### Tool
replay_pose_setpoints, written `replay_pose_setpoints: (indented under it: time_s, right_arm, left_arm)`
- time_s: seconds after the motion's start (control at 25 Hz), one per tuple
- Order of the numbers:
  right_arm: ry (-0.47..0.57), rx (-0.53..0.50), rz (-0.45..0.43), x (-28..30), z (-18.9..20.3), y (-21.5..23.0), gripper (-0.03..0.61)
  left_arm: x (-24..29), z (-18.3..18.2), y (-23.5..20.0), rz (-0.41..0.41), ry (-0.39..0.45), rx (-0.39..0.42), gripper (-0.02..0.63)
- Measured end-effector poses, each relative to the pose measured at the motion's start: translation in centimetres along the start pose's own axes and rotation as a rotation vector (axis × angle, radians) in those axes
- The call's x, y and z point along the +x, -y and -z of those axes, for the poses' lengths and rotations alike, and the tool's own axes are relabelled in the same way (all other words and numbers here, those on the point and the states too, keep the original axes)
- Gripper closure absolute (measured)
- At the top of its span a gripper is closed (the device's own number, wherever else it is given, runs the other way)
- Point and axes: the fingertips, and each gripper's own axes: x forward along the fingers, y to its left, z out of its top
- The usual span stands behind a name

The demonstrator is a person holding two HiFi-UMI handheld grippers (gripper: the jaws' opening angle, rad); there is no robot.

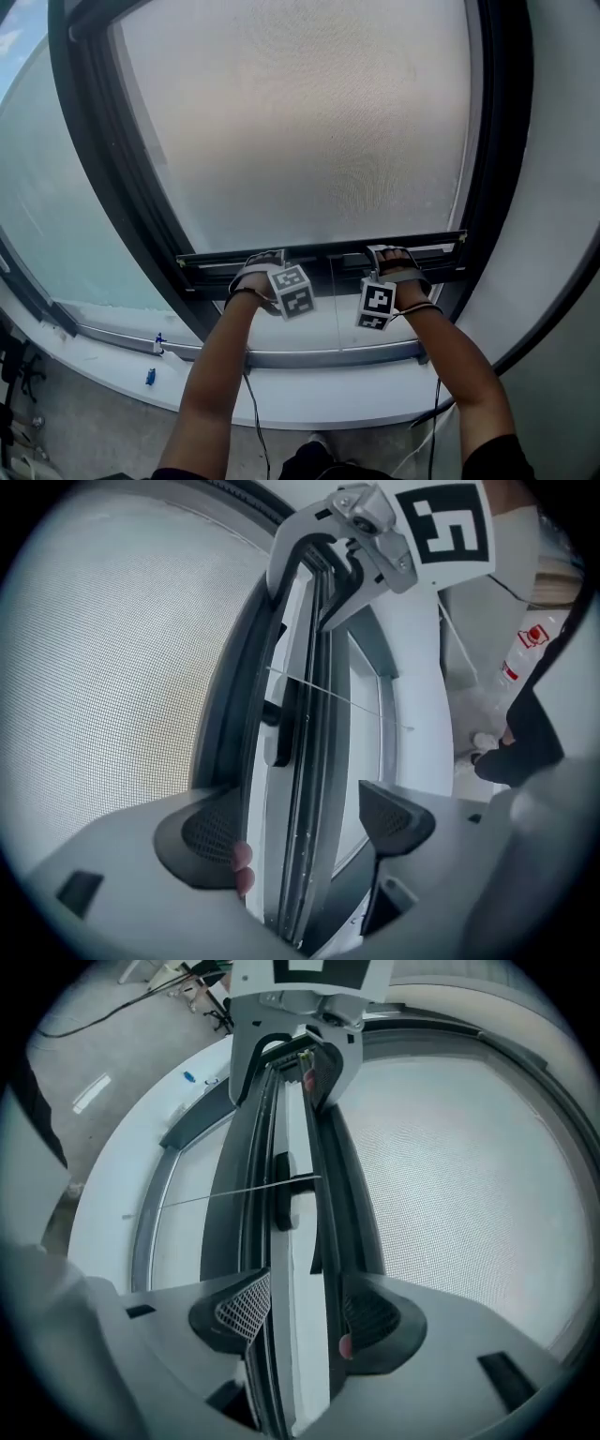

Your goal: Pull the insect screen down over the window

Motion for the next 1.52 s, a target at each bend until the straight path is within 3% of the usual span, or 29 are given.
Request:
replay_pose_setpoints:
  time_s: [0.16,0.32,0.52,0.64,1.28,1.52]
  right_arm:
    - [-0.035,-0.102,-0.005,0.3,0.5,0.1,0.362]
    - [-0.041,-0.094,-0.033,0.1,0.2,-0.3,0.362]
    - [-0.093,-0.080,-0.176,0.3,0.4,-3.4,0.364]
    - [-0.095,-0.081,-0.232,0.6,0.7,-5.9,0.362]
    - [-0.110,-0.051,-0.207,1.7,0.8,-7.0,0.362]
    - [-0.123,-0.042,-0.251,1.1,0.6,-7.1,0.364]
  left_arm:
    - [-0.1,-0.2,-0.5,-0.005,0.021,0.001,0.222]
    - [-0.2,0.2,0.0,0.002,0.035,-0.007,0.222]
    - [1.2,0.5,3.1,0.121,0.012,-0.011,0.222]
    - [2.8,0.7,5.2,0.119,-0.010,0.012,0.222]
    - [4.6,0.8,5.2,0.022,0.023,0.015,0.222]
    - [4.1,0.8,5.5,0.028,0.044,0.005,0.222]
